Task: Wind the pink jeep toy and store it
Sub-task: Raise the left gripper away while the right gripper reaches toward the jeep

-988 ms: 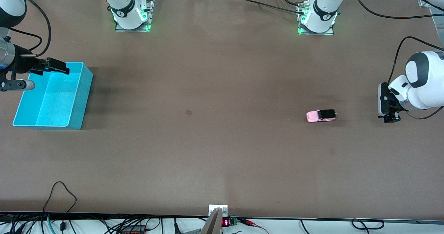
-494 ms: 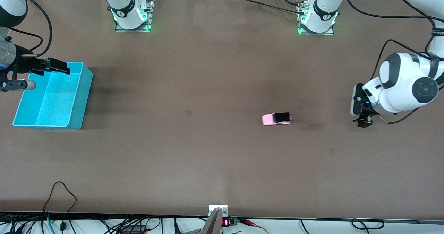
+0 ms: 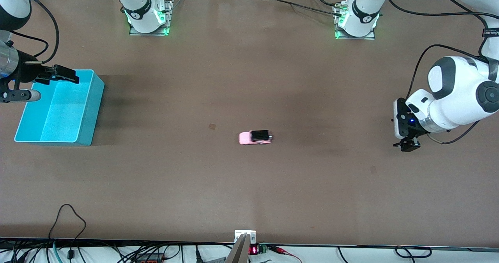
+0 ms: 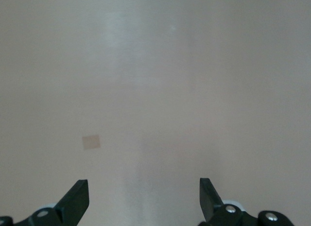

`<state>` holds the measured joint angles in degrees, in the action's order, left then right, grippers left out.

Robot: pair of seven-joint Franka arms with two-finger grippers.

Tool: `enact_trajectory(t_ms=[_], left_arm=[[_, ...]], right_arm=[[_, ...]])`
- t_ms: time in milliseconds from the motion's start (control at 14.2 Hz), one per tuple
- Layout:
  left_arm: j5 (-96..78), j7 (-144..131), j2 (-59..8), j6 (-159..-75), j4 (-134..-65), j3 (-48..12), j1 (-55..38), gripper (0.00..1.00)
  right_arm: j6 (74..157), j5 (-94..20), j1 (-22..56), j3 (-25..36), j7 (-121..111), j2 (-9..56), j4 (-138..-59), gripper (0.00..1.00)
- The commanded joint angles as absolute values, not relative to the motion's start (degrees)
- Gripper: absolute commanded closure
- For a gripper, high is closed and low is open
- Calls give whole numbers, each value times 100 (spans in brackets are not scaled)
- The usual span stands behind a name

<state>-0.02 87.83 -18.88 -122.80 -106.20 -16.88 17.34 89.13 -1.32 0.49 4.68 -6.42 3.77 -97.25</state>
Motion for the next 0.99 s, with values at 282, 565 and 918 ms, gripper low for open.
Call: enact_trajectory(t_ms=[282, 565, 918], left_arm=[[-123, 4770, -1618, -12173, -10564, -1644, 1407, 0], [-70, 2720, -1494, -12199, -10302, -1582, 1125, 0], [-88, 1574, -1381, -12068, -10055, -1003, 792, 0]], right_arm=[[8649, -105, 114, 466, -1317, 492, -9668, 0], [8727, -105, 351, 466, -1933, 536, -9922, 0], [9972, -53, 404, 449, -3740, 352, -10773, 0]])
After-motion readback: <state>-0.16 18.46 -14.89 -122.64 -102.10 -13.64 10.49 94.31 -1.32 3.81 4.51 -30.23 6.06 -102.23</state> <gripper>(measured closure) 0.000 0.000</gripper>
